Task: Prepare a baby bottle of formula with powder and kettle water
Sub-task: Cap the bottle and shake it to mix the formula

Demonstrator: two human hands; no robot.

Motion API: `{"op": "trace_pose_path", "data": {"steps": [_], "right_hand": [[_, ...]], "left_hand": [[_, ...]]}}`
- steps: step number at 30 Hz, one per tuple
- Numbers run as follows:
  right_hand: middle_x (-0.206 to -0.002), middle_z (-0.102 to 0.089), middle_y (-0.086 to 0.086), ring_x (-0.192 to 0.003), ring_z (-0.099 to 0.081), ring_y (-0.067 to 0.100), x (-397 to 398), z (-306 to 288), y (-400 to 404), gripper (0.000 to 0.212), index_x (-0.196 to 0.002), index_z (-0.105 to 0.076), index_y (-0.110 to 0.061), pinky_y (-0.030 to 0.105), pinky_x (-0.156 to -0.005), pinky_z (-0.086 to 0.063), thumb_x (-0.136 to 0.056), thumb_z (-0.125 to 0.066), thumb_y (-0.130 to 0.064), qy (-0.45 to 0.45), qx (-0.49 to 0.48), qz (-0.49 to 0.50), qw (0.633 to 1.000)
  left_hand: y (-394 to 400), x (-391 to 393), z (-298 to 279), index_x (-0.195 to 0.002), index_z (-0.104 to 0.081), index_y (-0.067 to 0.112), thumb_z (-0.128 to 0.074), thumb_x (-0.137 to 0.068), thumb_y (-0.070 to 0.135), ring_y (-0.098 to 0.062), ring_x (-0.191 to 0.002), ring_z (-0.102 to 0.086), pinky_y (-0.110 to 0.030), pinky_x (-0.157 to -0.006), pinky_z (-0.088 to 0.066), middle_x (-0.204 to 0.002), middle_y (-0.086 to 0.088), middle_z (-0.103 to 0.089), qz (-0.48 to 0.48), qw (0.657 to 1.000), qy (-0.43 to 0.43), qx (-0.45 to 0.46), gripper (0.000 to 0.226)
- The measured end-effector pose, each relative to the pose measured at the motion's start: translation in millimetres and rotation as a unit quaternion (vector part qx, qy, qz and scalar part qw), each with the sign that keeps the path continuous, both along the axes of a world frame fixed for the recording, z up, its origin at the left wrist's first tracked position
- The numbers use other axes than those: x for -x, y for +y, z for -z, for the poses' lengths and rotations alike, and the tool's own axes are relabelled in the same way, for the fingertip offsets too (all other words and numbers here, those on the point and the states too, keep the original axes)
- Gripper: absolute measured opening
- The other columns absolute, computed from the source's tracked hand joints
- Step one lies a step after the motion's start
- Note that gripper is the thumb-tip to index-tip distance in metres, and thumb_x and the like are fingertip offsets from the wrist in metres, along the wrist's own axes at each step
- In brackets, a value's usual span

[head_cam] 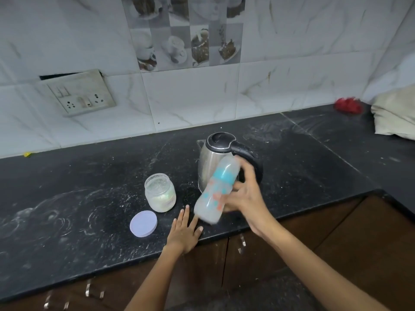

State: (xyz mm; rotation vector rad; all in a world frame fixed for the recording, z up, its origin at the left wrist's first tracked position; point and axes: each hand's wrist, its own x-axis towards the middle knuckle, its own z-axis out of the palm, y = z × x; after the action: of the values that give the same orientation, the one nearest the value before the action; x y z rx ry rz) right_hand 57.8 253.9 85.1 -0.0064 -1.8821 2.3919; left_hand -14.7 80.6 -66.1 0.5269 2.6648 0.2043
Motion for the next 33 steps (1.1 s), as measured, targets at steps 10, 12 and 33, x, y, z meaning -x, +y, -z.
{"op": "trace_pose_path", "data": {"steps": [10,12,33], "right_hand": [[-0.122,-0.061,0.010,-0.106,-0.068,0.024,5.7,3.2,5.4,0.089,-0.140,-0.028,-0.038,0.042,-0.070,-0.061,-0.077,-0.073,0.006,-0.002,0.057,0.078,0.995],[-0.125,-0.060,0.014,-0.107,-0.067,0.026,1.4,6.4,0.5,0.091,-0.139,-0.028,-0.039,0.044,-0.072,-0.061,-0.076,-0.074,0.007,-0.024,0.017,0.025,0.999],[-0.130,-0.054,0.014,-0.108,-0.066,0.026,-5.5,3.3,0.9,0.090,-0.140,-0.027,-0.033,0.040,-0.077,-0.060,-0.076,-0.070,0.013,0.010,-0.007,0.009,1.000]], "left_hand": [[1.4,0.5,0.9,-0.151,0.011,0.026,-0.019,-0.103,0.043,-0.022,-0.147,0.020,-0.042,-0.120,0.004,-0.158,-0.007,0.023,0.001,1.000,0.004,0.000,0.059],[0.9,-0.8,-1.0,-0.151,0.011,0.025,-0.022,-0.103,0.042,-0.022,-0.147,0.020,-0.041,-0.120,0.005,-0.158,-0.007,0.023,0.000,1.000,-0.001,-0.002,0.061],[0.1,-0.7,-1.2,-0.150,0.013,0.024,-0.021,-0.103,0.042,-0.021,-0.147,0.020,-0.041,-0.120,0.005,-0.158,-0.005,0.025,0.001,1.000,0.000,-0.002,0.061]]}}
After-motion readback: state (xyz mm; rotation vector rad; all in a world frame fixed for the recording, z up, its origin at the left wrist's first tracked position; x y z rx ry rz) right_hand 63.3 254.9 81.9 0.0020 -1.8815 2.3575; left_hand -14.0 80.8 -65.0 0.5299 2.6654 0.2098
